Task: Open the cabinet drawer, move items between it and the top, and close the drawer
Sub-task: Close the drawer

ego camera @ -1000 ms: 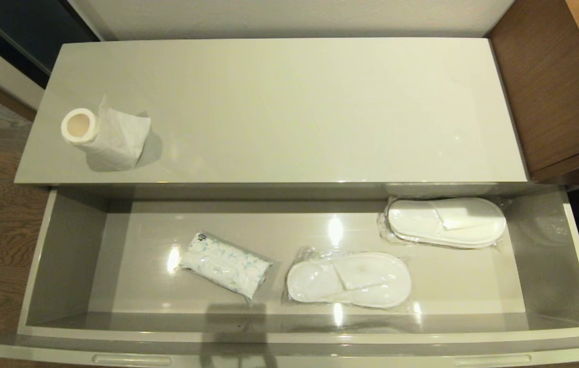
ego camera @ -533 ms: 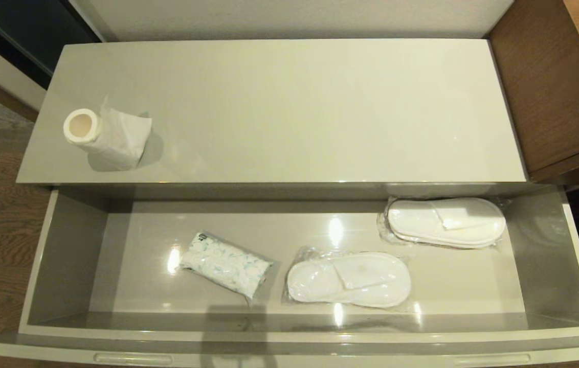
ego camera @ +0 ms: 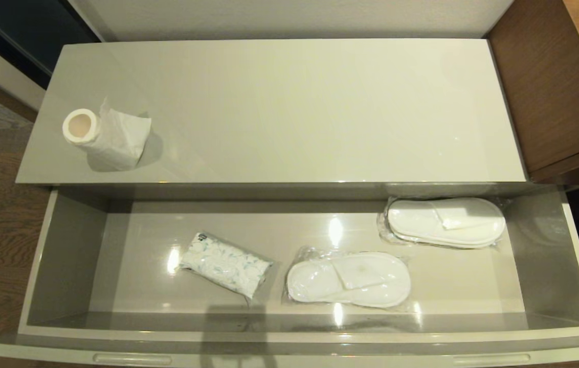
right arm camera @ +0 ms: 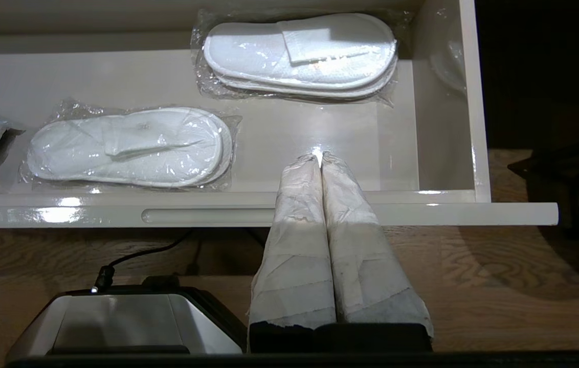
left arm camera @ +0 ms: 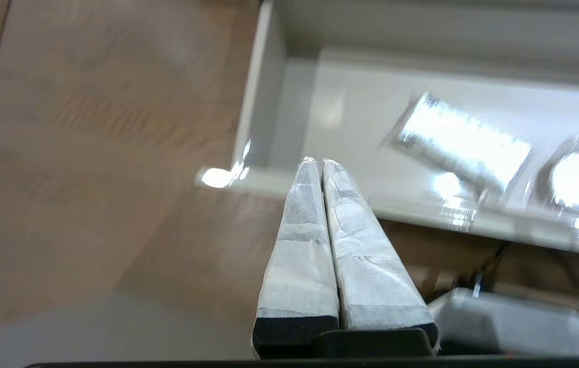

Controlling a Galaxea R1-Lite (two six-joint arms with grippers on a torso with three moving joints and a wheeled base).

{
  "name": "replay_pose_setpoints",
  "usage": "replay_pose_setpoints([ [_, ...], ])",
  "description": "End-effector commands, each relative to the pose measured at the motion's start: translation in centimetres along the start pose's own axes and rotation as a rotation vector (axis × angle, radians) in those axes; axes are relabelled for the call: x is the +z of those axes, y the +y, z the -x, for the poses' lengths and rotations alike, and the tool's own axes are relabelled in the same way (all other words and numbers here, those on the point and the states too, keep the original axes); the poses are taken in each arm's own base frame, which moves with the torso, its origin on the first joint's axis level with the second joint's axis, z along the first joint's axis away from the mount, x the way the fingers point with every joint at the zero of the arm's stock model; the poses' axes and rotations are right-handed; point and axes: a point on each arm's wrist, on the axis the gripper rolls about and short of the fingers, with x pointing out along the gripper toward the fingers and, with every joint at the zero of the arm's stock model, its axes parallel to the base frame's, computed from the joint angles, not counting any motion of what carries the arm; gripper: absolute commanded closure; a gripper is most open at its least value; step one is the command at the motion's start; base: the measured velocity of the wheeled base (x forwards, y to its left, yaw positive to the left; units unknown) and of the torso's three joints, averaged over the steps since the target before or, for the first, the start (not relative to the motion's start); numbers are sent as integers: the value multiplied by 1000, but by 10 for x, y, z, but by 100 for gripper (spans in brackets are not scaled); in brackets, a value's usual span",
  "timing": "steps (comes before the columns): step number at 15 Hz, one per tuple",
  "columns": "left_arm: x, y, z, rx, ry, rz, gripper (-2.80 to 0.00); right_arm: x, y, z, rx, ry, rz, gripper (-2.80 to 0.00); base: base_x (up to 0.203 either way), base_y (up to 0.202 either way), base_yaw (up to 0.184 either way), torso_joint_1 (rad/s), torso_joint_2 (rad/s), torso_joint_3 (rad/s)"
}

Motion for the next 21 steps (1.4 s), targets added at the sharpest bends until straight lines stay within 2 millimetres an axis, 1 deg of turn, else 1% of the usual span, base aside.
replay_pose_setpoints([
  [1, -20, -4, -23, -11, -68, 9, 0, 0, 0, 0, 0, -2, 0, 0, 0, 0, 0, 0, 0, 0],
  [3, -32, -10, -44, -49, -149, -13, 0, 0, 0, 0, 0, -2, 0, 0, 0, 0, 0, 0, 0, 0],
  [4, -40, -12, -51, -93, -146, -35, 0, 0, 0, 0, 0, -1, 0, 0, 0, 0, 0, 0, 0, 0],
  [5, -43, -13, -54, -121, -147, -50, 0, 0, 0, 0, 0, -2, 0, 0, 0, 0, 0, 0, 0, 0],
  [8, -50, -14, -57, -122, -121, -61, 0, 0, 0, 0, 0, -1, 0, 0, 0, 0, 0, 0, 0, 0],
  [11, -90, -18, -77, -148, -42, -101, 0, 0, 0, 0, 0, -1, 0, 0, 0, 0, 0, 0, 0, 0],
  [12, -95, -20, -80, -199, -52, -106, 0, 0, 0, 0, 0, -2, 0, 0, 0, 0, 0, 0, 0, 0],
  [13, -103, -21, -81, -245, -11, -104, 0, 0, 0, 0, 0, -1, 2, 0, 0, 0, 0, 0, 0, 0],
  [14, -105, -21, -81, -241, 11, -111, 0, 0, 0, 0, 0, -2, 0, 0, 0, 0, 0, 0, 0, 0],
  [21, -105, -21, -82, -239, 5, -115, 0, 0, 0, 0, 0, -2, 0, 0, 0, 0, 0, 0, 0, 0],
])
